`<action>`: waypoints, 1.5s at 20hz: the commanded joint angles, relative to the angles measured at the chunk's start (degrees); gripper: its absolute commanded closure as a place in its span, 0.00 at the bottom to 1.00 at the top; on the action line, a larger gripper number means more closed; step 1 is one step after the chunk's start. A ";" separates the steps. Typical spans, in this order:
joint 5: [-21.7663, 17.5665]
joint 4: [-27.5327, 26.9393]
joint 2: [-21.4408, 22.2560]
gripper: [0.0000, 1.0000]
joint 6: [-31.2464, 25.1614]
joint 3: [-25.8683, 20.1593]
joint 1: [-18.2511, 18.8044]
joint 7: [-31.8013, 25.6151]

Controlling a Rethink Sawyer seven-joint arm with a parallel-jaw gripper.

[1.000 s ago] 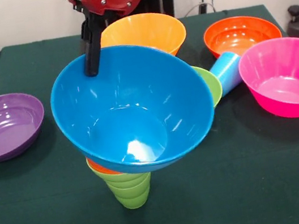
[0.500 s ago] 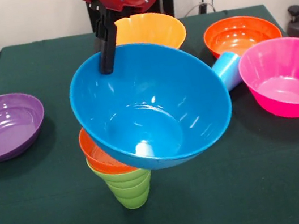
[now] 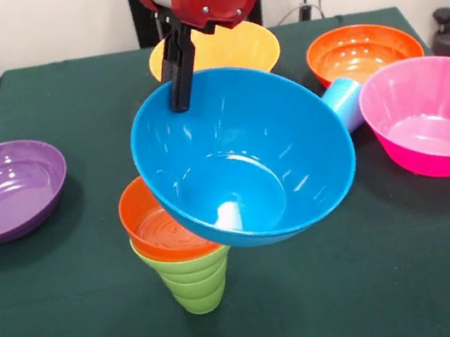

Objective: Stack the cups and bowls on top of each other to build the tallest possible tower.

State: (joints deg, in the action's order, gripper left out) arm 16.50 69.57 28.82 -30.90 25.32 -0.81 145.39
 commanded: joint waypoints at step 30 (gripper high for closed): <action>-12.61 19.55 7.31 1.00 13.72 -16.22 12.63 -4.38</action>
State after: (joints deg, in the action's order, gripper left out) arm 8.49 84.81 36.75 -20.41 17.31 11.38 145.39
